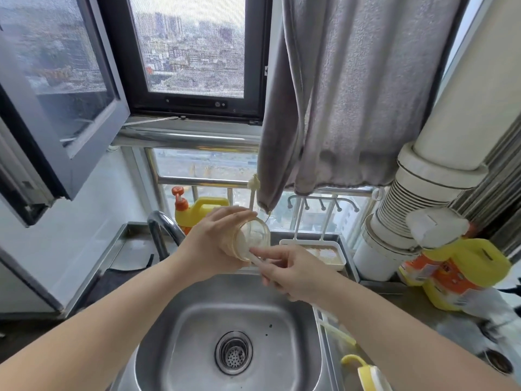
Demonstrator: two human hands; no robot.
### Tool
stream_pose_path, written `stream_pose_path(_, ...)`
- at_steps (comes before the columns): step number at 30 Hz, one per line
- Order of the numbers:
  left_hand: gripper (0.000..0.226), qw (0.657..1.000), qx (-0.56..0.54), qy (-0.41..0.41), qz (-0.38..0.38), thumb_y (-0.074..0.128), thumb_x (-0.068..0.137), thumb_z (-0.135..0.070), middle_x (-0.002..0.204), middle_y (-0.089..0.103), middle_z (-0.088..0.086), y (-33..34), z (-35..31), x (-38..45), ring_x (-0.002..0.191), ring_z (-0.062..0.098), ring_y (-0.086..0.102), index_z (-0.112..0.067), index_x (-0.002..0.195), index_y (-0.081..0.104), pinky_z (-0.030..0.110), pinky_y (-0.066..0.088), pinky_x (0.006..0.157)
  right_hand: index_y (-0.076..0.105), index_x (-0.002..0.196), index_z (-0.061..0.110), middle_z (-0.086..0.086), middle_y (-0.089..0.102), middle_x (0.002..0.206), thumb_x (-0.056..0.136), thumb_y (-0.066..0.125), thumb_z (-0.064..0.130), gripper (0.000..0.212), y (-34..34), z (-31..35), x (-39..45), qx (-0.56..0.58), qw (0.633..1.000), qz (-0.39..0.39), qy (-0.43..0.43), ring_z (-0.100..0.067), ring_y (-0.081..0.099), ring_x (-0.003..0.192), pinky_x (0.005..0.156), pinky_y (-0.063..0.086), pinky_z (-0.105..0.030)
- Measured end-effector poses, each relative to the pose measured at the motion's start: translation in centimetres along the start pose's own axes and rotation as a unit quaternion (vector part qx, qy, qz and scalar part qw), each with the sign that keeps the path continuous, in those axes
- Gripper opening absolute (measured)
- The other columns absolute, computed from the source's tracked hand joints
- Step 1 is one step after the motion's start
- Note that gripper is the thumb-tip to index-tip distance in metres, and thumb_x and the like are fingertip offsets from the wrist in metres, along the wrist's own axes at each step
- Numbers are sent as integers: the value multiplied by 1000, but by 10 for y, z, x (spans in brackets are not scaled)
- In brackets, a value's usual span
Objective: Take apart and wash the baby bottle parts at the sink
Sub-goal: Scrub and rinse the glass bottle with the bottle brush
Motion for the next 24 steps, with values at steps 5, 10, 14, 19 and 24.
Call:
stream_pose_path(5,75,999,4,23,48,67,61,-53,127,52,-13,14,-4,-1,120,-4,39,-24,129,57,40,37,104,52,130,38,-1,61,110,93,45,10,47,-8,19,6,-479,876,-11,-58,-24,60,97,82,51,-34)
stream_pose_path(10,76,999,5,35,4,73,61,-55,129,55,-8,6,-5,1,120,14,49,-24,129,56,39,43,99,58,127,28,6,53,71,99,46,17,32,-4,10,6,-81,996,41,-5,-10,46,55,47,36,-16)
stream_pose_path(14,76,996,-1,39,-85,69,67,-64,127,55,-5,-2,-9,3,118,19,53,-20,127,55,32,43,97,49,130,8,-2,45,62,101,36,5,31,11,3,10,458,882,67,92,0,29,37,29,23,-10)
stream_pose_path(19,68,995,6,61,-81,70,69,-52,127,57,-1,-3,-17,9,117,22,53,-20,127,56,33,45,97,53,126,7,-2,44,64,100,41,7,29,14,13,8,440,893,64,72,0,29,39,30,23,-9)
stream_pose_path(24,68,997,28,67,-32,68,66,-52,125,59,3,-6,-12,10,117,17,51,-22,126,58,43,47,95,57,129,29,7,50,65,98,51,23,32,-5,15,2,-58,998,27,-3,-4,39,47,44,31,-13)
Point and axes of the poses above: each hand's wrist, its own x-axis towards the middle knuckle, its own y-axis out of the palm, z = x × y, the point moved 8 cm from there along x, towards the middle knuckle
